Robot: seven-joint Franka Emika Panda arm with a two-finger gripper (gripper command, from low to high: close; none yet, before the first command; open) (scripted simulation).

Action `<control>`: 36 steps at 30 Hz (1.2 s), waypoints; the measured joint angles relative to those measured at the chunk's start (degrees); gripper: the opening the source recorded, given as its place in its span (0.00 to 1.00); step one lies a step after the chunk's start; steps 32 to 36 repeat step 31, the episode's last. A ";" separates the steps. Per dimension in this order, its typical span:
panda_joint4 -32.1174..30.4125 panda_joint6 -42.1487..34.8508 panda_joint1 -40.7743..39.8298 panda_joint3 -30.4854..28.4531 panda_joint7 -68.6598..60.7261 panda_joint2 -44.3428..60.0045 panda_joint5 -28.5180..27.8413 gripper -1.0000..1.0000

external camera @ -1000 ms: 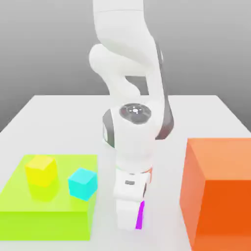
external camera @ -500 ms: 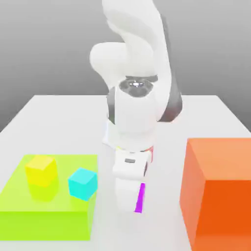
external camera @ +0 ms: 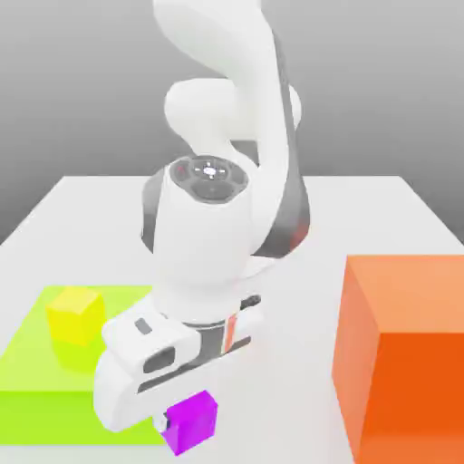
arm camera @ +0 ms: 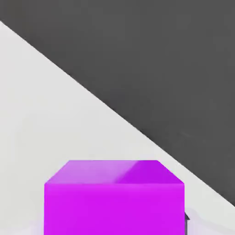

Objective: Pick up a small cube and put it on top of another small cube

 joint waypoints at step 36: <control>-17.70 -6.37 -10.22 -14.28 47.56 -24.77 14.36 1.00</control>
